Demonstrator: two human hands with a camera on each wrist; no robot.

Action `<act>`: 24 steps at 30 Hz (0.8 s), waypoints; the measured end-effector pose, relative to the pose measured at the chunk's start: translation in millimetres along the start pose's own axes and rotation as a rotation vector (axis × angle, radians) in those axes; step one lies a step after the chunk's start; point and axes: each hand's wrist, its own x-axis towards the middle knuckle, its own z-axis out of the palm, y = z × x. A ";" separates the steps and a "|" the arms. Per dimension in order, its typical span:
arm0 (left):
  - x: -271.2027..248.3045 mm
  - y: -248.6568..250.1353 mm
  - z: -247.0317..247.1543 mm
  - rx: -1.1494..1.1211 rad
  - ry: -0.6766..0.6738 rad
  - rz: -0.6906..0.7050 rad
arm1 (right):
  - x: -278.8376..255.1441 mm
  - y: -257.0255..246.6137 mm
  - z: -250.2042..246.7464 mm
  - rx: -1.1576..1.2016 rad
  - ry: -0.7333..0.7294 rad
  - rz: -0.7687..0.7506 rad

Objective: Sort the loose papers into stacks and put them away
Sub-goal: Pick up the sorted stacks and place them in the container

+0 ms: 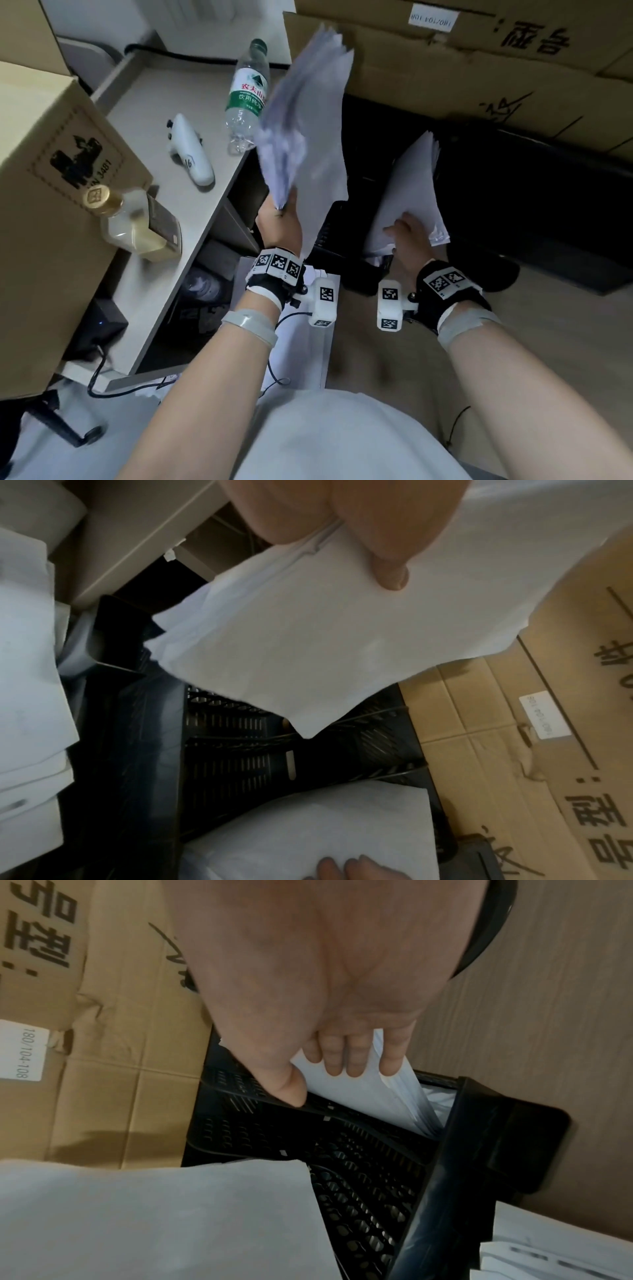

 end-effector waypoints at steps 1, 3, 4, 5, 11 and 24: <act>1.0 0.3 -2.3 0.002 0.007 0.014 | -1.0 -0.6 -0.6 0.010 0.000 0.008; -0.2 0.0 -8.1 0.048 0.010 0.014 | -1.1 -0.6 -0.9 0.011 0.004 -0.001; -1.7 -1.3 -11.0 0.090 0.010 0.027 | -0.8 -0.3 -0.1 0.008 0.007 -0.010; -5.0 -2.6 -13.5 0.100 0.007 0.027 | 0.1 0.6 0.4 0.004 0.010 -0.018; -37.9 -9.1 -27.0 0.099 -0.025 0.020 | -10.0 -0.6 8.9 0.054 -0.040 -0.039; -68.3 3.4 -7.0 0.052 -0.032 0.186 | -25.6 0.2 -8.0 -0.046 -0.102 -0.073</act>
